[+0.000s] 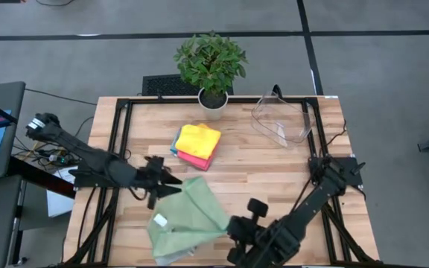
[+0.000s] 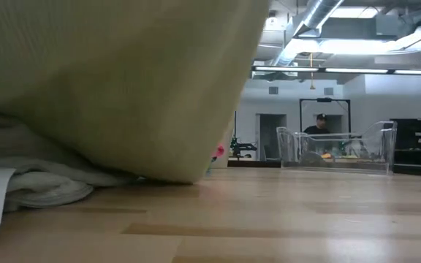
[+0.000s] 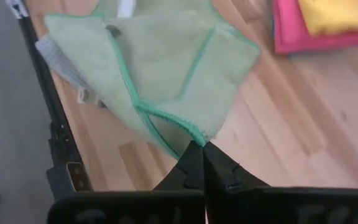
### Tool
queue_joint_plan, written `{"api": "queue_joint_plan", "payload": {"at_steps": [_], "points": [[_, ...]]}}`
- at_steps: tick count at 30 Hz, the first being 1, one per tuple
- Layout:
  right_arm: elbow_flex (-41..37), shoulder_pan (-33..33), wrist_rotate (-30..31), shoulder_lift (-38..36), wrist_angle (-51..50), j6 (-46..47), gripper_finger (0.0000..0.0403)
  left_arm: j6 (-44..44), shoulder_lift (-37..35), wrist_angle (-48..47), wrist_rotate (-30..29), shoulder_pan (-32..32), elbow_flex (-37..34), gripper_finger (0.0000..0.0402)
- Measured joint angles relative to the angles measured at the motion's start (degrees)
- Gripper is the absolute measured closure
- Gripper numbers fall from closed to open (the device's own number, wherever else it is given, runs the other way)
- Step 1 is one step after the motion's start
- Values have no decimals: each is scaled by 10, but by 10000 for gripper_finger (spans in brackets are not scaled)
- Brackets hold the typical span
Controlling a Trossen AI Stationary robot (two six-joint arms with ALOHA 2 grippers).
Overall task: Fold microfiber towels
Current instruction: Fold the light green microfiber towel
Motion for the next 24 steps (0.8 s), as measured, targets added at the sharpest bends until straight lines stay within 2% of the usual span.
{"api": "queue_joint_plan", "payload": {"at_steps": [4,9,12,14,17,21,24], "points": [[-40,26,-2,0,0,101,389,-23,68,-1,26,4,0,249],[-85,60,-4,2,11,219,380,-70,116,-18,191,17,12,249],[-110,73,-3,1,19,264,383,-61,127,-93,258,4,40,249],[-122,80,-5,2,20,293,384,-50,126,-165,255,-15,60,249],[-137,85,-4,1,38,316,382,-37,128,-214,205,-53,77,249],[-154,86,-4,2,70,321,375,-52,141,-223,136,-112,71,249],[-160,85,-4,2,82,320,374,-70,169,-221,127,-141,69,249]]}}
